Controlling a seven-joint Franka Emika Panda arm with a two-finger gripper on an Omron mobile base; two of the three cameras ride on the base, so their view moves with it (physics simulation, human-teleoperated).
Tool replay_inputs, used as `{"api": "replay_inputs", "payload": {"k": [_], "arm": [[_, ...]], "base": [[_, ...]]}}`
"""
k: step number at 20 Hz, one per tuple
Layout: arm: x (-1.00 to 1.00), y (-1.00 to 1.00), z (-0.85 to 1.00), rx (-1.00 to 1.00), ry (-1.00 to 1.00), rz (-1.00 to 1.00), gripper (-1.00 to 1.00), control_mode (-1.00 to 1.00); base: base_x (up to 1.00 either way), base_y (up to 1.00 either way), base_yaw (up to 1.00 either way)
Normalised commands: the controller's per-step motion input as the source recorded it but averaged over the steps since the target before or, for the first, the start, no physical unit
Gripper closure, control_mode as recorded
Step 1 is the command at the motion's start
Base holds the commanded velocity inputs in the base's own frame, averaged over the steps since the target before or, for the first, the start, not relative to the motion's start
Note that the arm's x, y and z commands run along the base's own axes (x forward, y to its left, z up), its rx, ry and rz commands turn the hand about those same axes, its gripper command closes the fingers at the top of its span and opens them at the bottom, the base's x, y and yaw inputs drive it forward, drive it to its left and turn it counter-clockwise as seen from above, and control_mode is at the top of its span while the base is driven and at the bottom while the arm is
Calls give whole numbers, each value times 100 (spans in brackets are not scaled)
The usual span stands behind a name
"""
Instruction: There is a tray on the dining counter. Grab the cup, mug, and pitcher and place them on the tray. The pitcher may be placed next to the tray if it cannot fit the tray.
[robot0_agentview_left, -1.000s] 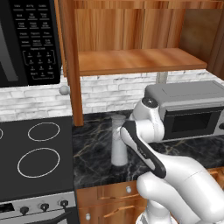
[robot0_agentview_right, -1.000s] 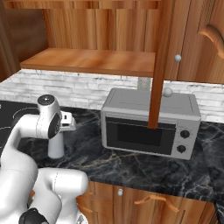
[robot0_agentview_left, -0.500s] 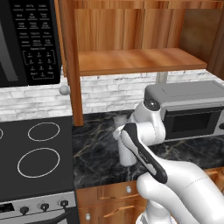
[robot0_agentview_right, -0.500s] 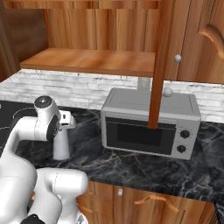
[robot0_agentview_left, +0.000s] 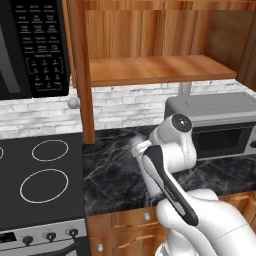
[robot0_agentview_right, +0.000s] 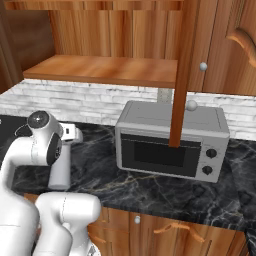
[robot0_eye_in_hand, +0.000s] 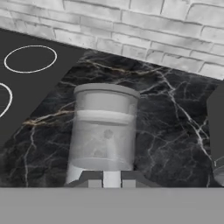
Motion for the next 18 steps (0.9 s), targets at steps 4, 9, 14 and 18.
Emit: {"api": "replay_inputs", "payload": {"k": [4, 9, 14, 18], "arm": [[-36, 0, 45, 2, -17, 0, 100, -100], [-28, -4, 63, 8, -8, 0, 100, -100], [-18, -13, 72, 11, 0, 0, 100, -100], [-18, -2, 48, 4, 0, 0, 100, -100]], "base": [[0, 0, 0], [0, 0, 0], [0, 0, 0], [0, 0, 0]]}}
